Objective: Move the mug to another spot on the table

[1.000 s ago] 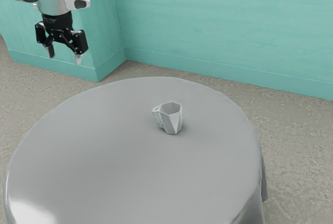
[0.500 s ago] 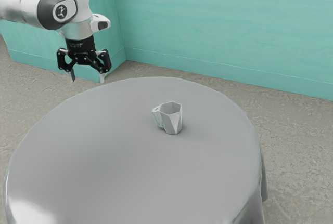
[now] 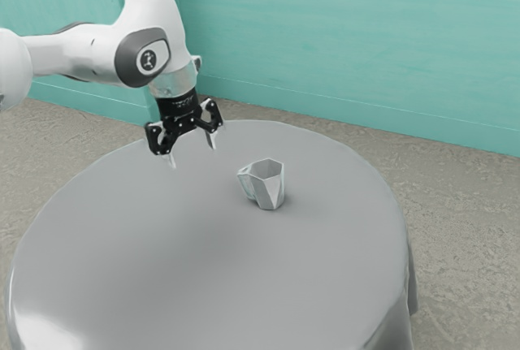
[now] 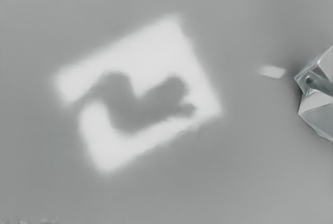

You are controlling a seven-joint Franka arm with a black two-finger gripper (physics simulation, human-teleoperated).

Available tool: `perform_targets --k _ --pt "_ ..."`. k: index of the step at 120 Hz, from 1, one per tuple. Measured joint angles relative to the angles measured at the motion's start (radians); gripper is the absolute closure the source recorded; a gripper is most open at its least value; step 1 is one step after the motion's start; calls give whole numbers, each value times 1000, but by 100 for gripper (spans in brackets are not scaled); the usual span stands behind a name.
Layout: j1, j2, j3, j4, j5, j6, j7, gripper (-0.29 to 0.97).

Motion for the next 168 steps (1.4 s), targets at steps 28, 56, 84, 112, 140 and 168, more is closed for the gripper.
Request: perform_targets --k 28,56,84,112,140,168 --pt "66 98 -13 76 -61 -11 -168 0" --pt "62 176 -10 161 -123 -39 -299 0" --pt "65 275 -9 221 -138 -41 -404 0" --pt "64 342 -11 268 -145 -21 -475 0" --pt "67 437 -15 355 -150 -8 -525 0" --pt "88 498 -37 425 -157 -3 -571 0"
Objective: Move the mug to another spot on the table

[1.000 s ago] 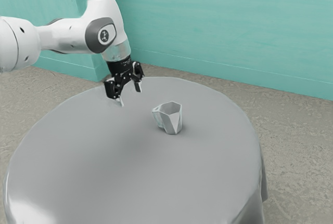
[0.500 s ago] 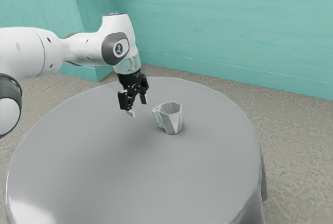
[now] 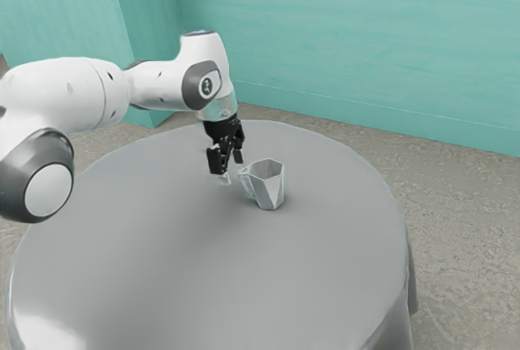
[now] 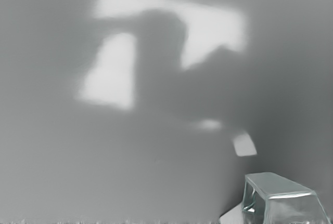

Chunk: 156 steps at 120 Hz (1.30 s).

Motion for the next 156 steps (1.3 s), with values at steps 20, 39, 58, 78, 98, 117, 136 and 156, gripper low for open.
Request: perform_targets --k 20,39,58,78,98,117,136,156 --pt "16 44 -21 53 -1 1 -23 0" --pt "27 60 -24 76 -2 2 -38 0" --pt "30 75 -25 95 -2 3 -47 0" --pt "38 87 -36 102 -3 11 -57 0" --pt "48 96 -39 103 -17 22 -68 0" --pt "56 111 -40 108 -37 39 -79 0" --pt "59 129 -53 129 -46 51 -91 0" --pt "68 140 -59 133 -49 60 -103 0"
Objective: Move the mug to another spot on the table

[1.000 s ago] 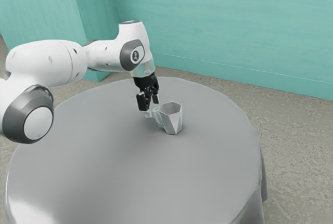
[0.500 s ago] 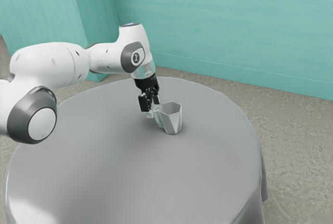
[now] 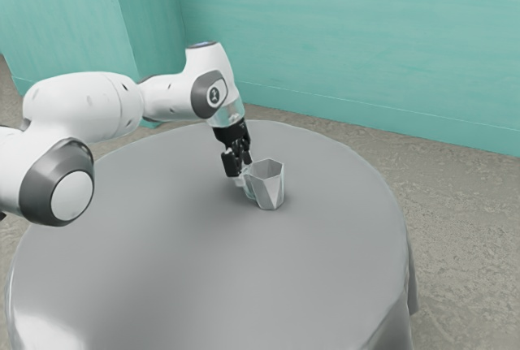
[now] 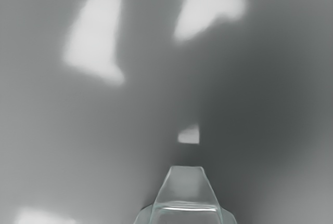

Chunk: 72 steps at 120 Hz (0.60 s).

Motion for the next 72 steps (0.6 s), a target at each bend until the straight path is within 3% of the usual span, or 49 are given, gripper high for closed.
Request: perform_targets --k 72 --pt "19 42 -25 13 -2 49 -17 0"
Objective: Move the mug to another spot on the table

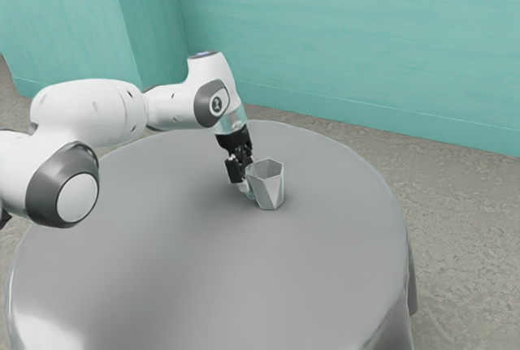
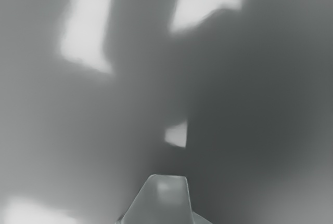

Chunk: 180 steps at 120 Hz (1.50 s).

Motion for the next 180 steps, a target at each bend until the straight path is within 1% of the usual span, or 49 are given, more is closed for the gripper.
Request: perform_targets --k 77,102,141,147,159,180 --pt "4 14 0 -12 -55 72 32 0" --pt "-6 8 0 -47 -83 92 42 0" --pt "-7 6 0 -69 -103 118 57 0" --pt "-7 6 0 -69 -104 120 60 3" --pt "-7 5 0 -69 -102 123 70 18" --pt "-7 5 1 -69 -100 125 88 24"
